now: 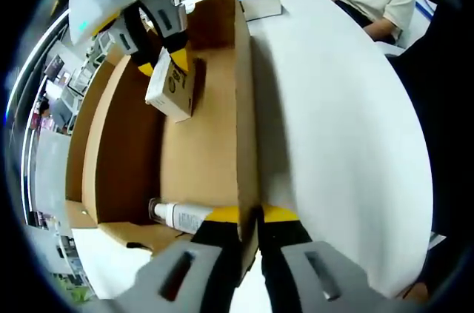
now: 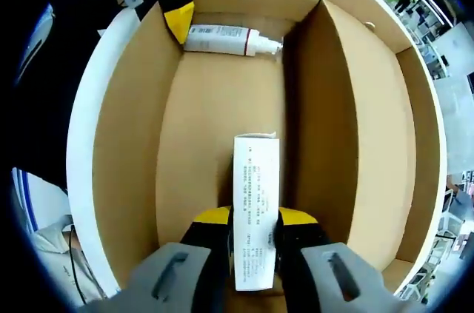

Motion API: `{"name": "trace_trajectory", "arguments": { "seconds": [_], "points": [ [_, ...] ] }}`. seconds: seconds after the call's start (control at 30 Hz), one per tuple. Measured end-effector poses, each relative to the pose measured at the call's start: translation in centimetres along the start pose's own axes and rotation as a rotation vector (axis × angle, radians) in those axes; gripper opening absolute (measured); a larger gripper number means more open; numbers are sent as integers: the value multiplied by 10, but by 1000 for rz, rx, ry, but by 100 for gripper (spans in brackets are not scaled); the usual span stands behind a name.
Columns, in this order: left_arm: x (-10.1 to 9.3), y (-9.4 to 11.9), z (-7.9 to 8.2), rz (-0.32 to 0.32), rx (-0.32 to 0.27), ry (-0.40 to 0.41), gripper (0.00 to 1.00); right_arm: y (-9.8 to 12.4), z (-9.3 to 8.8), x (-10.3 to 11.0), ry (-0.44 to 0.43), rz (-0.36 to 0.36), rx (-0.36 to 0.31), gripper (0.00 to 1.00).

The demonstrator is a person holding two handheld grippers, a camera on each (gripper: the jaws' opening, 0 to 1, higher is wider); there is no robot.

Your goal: Operate the shoe box by opening the lid, removing the specified soft item, and placing it in the target area until the item is outside and the box remains undamaged.

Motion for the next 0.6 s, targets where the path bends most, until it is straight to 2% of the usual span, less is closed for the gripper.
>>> {"name": "trace_trajectory", "arguments": {
  "seconds": [0.03,0.1,0.13,0.17,0.3,0.4,0.43,0.6],
  "points": [
    [1,0,0,0,0,0,6,2,1,0,39,-4,-13,21],
    [1,0,-1,0,-1,0,6,7,0,3,5,-2,-7,21],
    [1,0,-1,0,-1,-1,6,14,4,3,-43,-15,-24,21],
    [1,0,-1,-1,0,-1,6,16,5,3,-52,-25,-29,21],
    [0,0,0,-1,1,-1,6,36,7,10,-29,-42,-36,21],
    [1,0,-1,-1,-1,1,6,47,9,12,-69,-67,-43,21],
    [2,0,-2,-2,-1,1,6,52,8,11,-114,-90,-43,21],
    [1,0,-1,-1,-1,1,6,73,5,15,-174,-97,-63,21]
  ]
}}
Point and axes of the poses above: the point that each gripper's makers call its tool centre point, and the gripper's own axes: y roughly backward along the fingers, x roughly to its left, z roughly out of its top, the point moved 4 cm from there along y, roughly backward along the fingers, and after that the axes turned 14 degrees about -y, right-handed, at the moved point
